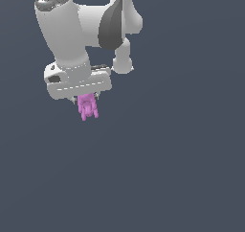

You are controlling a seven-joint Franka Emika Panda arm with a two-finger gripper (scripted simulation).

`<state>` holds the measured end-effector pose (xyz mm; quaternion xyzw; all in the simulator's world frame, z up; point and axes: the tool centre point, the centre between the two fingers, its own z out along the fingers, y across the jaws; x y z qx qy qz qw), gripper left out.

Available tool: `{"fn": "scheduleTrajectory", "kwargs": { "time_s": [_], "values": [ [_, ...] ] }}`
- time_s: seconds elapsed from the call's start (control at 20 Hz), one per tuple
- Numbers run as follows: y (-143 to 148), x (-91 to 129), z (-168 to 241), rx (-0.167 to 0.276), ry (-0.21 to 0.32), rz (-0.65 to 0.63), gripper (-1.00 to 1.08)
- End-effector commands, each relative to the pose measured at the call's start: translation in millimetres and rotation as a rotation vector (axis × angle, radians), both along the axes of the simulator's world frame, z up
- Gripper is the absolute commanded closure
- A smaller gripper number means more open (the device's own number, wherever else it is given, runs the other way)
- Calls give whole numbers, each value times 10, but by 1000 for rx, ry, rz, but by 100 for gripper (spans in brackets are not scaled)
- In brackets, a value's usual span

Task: Pick up the object and move it to a goal position.

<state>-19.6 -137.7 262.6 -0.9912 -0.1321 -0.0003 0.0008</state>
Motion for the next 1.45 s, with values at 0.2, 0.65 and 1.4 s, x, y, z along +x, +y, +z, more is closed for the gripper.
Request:
{"fn": "scheduleTrajectory", "kwargs": {
  "time_s": [0.2,0.65,1.4],
  "values": [
    [-338,-267,705,1,0,0,108],
    [-770,-569,1578,0,0,0,108],
    [-1038,-708,2093,-2,0,0,108]
  ]
}}
